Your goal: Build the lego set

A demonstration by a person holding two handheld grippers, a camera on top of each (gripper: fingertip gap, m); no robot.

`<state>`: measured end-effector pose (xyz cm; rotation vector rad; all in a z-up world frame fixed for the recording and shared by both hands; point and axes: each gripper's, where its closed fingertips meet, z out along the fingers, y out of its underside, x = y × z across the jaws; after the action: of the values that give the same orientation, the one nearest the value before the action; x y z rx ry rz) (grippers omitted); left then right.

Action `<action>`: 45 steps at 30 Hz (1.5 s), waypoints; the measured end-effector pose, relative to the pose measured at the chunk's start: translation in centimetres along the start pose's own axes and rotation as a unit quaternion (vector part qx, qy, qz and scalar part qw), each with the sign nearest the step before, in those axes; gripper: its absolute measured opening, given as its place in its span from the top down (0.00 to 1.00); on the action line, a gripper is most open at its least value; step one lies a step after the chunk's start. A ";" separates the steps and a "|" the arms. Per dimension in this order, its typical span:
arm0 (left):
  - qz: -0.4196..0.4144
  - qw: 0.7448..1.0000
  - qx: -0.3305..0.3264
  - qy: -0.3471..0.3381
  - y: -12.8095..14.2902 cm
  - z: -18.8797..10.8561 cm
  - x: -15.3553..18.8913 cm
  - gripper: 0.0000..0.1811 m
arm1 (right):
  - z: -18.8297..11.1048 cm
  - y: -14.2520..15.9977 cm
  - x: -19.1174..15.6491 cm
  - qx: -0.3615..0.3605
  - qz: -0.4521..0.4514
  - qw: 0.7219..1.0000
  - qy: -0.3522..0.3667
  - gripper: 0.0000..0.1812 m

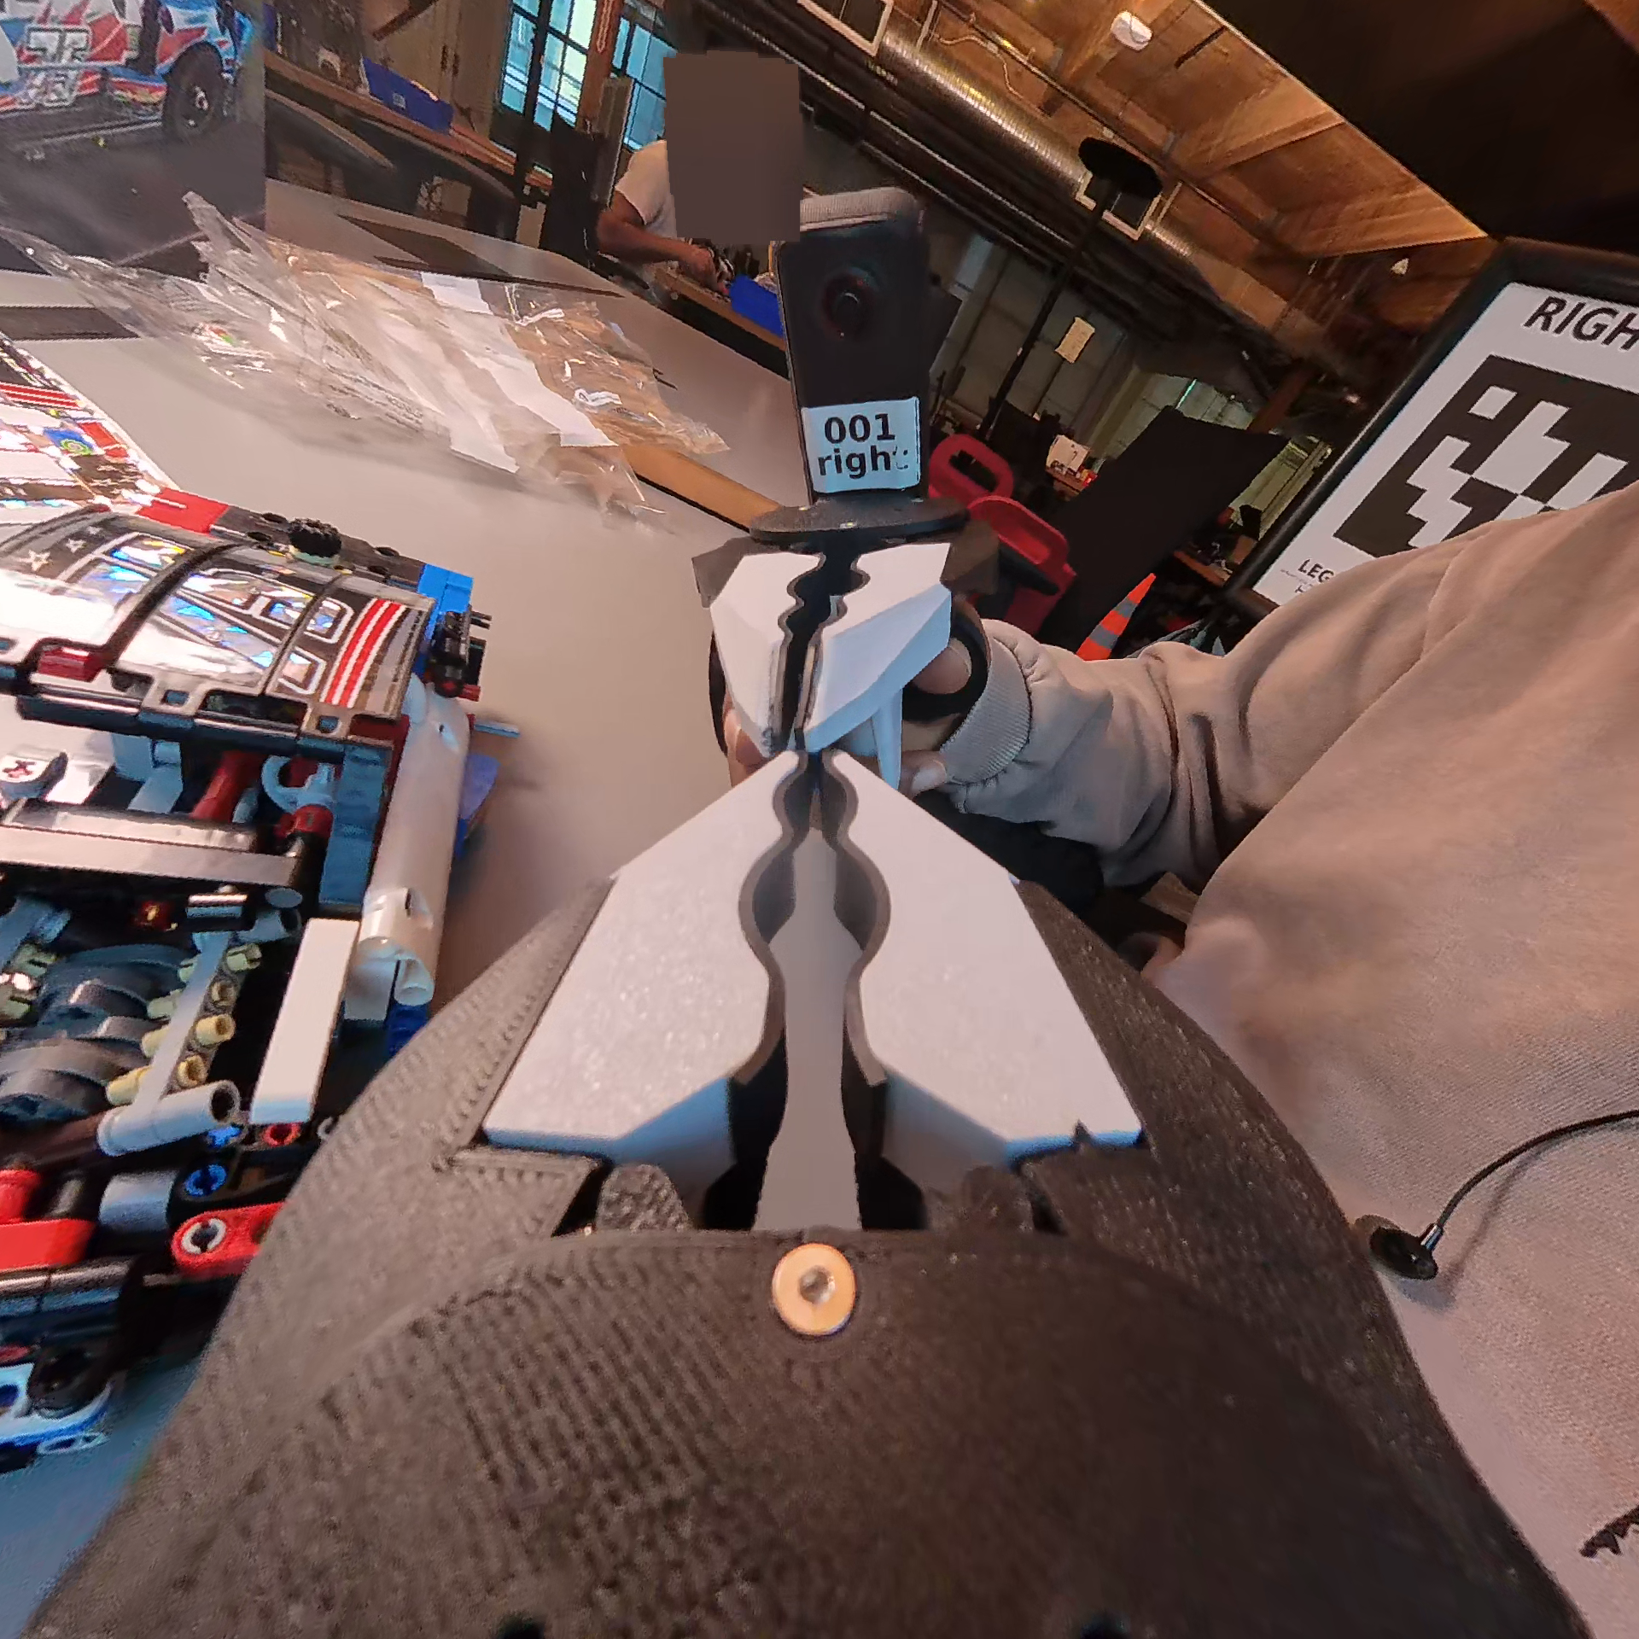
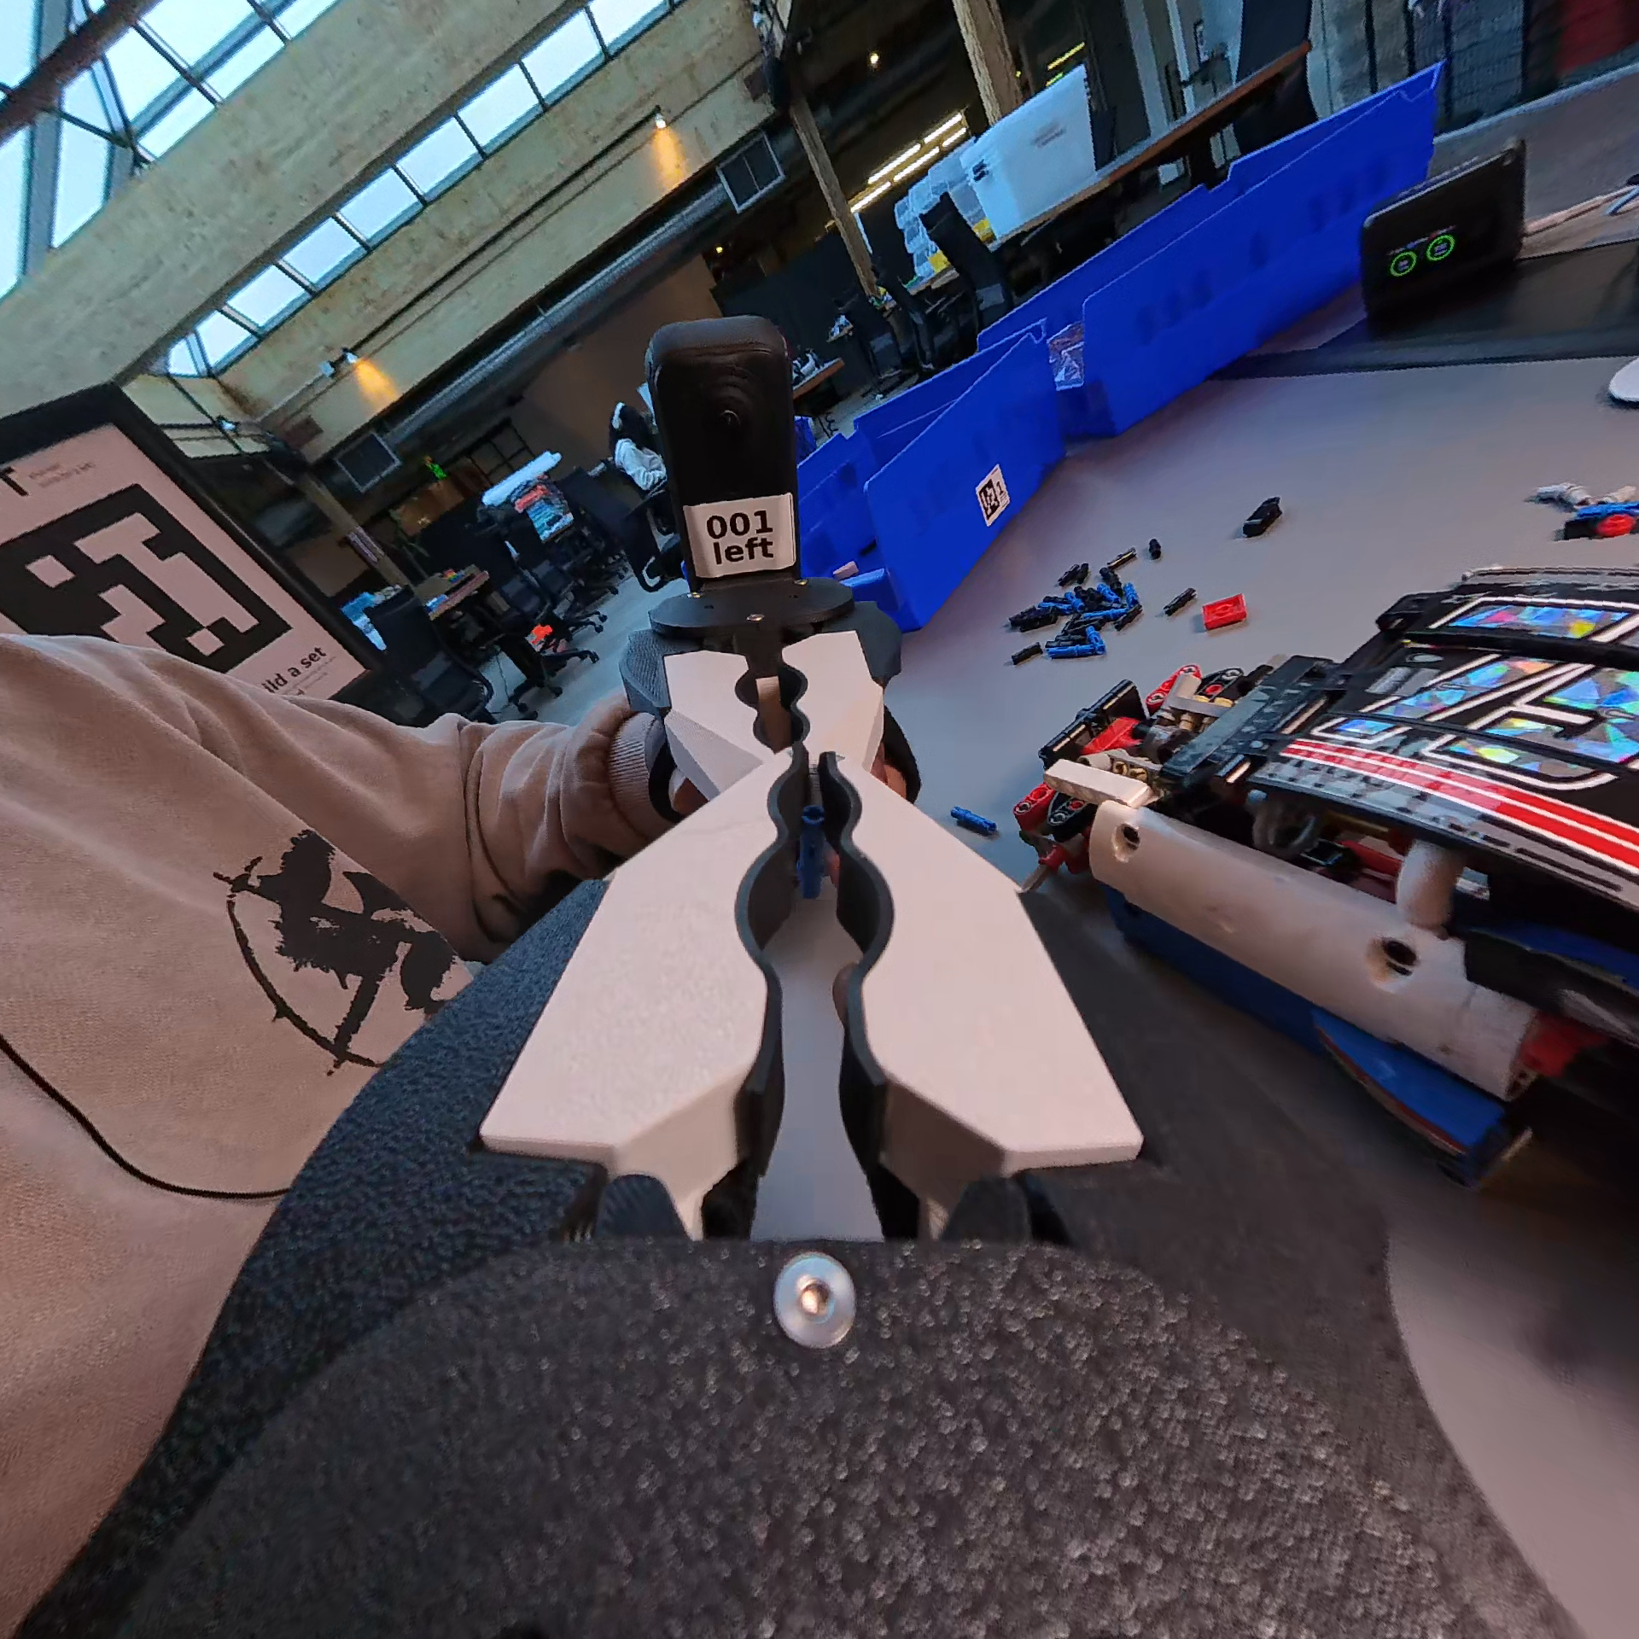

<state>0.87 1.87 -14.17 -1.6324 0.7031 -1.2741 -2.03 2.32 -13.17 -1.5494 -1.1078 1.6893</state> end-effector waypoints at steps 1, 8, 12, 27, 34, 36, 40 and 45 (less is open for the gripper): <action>-0.006 1.000 0.002 0.002 0.0 0.0 0.0 1.00 | 0.1 -0.1 0.0 0.003 0.007 1.000 -0.002 1.00; -0.025 1.000 -0.005 0.000 0.3 -0.3 -0.4 0.94 | 0.4 -0.1 0.3 0.017 0.037 0.999 -0.007 1.00; -0.024 1.000 -0.014 0.006 0.6 0.1 -0.1 0.96 | 0.7 0.2 0.2 0.013 0.029 0.999 -0.005 1.00; -0.292 0.934 0.174 0.109 -3.8 -2.6 -1.0 0.98 | 0.1 -1.7 -0.1 0.016 -0.440 0.874 0.204 0.85; -0.321 0.920 0.178 0.137 -3.6 -2.2 -0.2 0.98 | 1.2 -1.6 0.0 -0.010 -0.528 0.814 0.243 0.91; -0.323 0.920 0.173 0.137 -3.4 -2.1 -0.2 0.98 | 1.1 -1.3 0.1 -0.019 -0.537 0.809 0.239 0.93; -0.335 0.917 0.159 0.146 -2.9 -1.9 0.0 0.98 | 0.8 -0.7 -0.1 -0.034 -0.542 0.812 0.213 0.94; -0.339 0.917 0.152 0.147 -2.6 -1.6 0.1 0.98 | 0.6 -0.5 -0.1 -0.036 -0.532 0.820 0.207 0.93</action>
<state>-0.86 2.37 -11.72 -1.4800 0.0685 -2.0430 -2.69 2.36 -12.70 -0.9062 -1.3966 0.5202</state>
